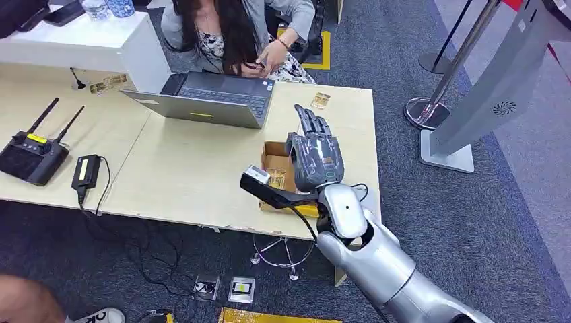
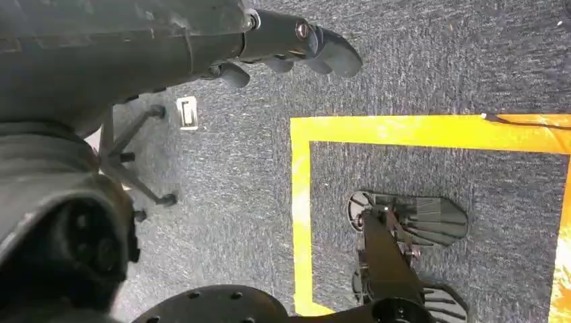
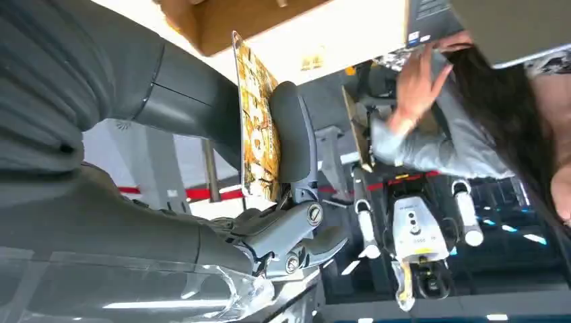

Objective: Pass the card to the sensor for recognition and then transmit it.

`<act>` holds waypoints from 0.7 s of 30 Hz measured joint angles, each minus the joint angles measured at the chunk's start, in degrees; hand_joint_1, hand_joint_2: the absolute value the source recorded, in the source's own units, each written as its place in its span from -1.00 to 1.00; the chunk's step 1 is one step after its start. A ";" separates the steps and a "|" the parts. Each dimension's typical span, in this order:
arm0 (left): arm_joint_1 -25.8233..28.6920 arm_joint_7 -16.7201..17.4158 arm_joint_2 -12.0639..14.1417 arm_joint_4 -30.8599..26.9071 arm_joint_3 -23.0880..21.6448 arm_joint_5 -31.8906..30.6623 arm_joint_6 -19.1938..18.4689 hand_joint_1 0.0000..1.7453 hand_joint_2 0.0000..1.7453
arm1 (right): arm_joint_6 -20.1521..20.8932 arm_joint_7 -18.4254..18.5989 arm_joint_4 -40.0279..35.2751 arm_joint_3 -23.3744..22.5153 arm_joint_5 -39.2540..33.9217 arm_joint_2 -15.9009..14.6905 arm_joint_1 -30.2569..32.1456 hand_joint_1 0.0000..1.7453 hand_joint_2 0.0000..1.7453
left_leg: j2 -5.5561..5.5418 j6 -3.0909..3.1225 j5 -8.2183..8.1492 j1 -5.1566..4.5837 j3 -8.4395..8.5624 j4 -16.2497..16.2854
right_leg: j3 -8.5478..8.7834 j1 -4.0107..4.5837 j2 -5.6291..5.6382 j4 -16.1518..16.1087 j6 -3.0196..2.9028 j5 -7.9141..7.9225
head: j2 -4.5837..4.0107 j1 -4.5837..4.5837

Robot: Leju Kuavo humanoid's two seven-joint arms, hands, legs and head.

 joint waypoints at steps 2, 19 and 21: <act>-0.24 0.15 -0.11 0.00 -0.24 -0.20 -0.17 -1.00 -1.00 | -0.33 -0.50 2.48 0.37 -0.76 1.22 -1.12 1.00 1.00 | 0.00 0.00 0.00 0.00 0.00 0.00 | 0.00 0.00 0.00 0.00 0.00 0.00 | 0.00 0.02; -0.71 0.22 -0.48 0.02 -0.33 0.81 0.74 -1.00 -1.00 | -2.14 -3.06 12.50 0.96 -3.78 6.55 -3.46 1.00 1.00 | 0.00 0.00 0.00 0.01 0.00 0.00 | -0.01 0.01 -0.01 0.00 0.00 0.00 | 0.00 0.02; -0.71 0.20 -0.55 0.00 -0.33 0.87 0.90 -1.00 -1.00 | -2.36 -3.04 13.02 1.22 -3.78 6.82 -3.46 1.00 1.00 | 0.00 0.00 0.00 0.01 0.00 0.00 | -0.01 0.01 -0.01 0.00 0.00 0.00 | 0.00 0.02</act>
